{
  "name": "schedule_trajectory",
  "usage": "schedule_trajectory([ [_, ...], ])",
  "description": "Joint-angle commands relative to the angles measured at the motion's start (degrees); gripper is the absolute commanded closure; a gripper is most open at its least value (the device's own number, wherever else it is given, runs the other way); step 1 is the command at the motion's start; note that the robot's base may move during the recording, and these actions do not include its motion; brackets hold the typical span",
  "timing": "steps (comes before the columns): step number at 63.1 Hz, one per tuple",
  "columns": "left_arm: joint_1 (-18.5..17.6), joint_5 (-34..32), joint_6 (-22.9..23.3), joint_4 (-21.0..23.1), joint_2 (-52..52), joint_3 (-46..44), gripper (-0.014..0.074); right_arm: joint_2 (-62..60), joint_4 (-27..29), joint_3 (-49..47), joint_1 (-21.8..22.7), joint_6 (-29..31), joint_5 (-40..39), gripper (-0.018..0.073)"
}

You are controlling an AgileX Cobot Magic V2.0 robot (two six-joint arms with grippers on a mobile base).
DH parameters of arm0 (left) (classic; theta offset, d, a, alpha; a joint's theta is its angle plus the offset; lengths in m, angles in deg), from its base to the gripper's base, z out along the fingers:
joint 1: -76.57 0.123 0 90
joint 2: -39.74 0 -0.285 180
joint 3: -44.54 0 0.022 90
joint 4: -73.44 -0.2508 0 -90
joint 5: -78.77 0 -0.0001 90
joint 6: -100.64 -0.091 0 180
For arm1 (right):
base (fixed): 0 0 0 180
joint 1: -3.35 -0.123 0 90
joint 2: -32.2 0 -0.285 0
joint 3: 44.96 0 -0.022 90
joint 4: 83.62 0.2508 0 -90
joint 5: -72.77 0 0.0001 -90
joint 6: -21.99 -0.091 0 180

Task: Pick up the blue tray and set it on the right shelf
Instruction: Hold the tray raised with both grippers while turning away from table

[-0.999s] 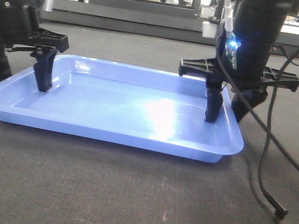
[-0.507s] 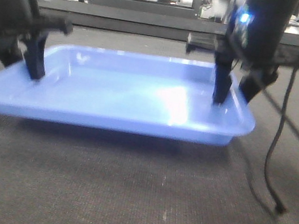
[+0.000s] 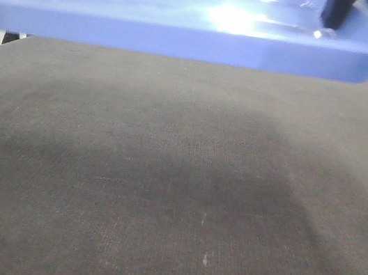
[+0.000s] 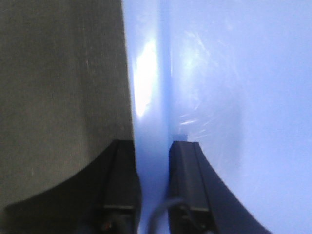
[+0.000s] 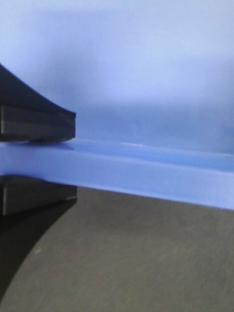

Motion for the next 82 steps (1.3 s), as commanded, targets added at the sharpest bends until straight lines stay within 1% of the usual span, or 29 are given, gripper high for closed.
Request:
schedule_trajectory([
  [1,-3.8,2.4,1.6,-6.5,4.0,-1.6,0.0639,-5.5,-3.7,0.3,-1.1,1.3,-1.2,0.0503],
  [7,-6.4,4.0,3.0,-6.4,5.3,-1.6,0.0639,-8.3,-3.7,2.5,-2.5,1.3,-0.3,0.0503],
  [14,-8.7,7.8,2.9,-6.3,5.9,-1.6,0.0638,-10.9,-3.7,3.8,-4.5,1.3,0.9,0.0503],
  [25,-11.1,8.2,4.1,-6.2,6.1,-1.5,0.0639,-14.0,-3.7,4.0,-5.3,1.3,1.2,0.0503],
  [34,-11.4,8.1,4.3,-6.2,6.1,-1.5,0.0639,-14.8,-4.4,4.0,-5.3,1.3,1.5,0.0503],
  [82,-11.4,8.1,4.3,-5.6,5.5,-1.5,0.0645,-14.7,-4.4,4.0,-5.3,1.3,1.9,0.0503],
])
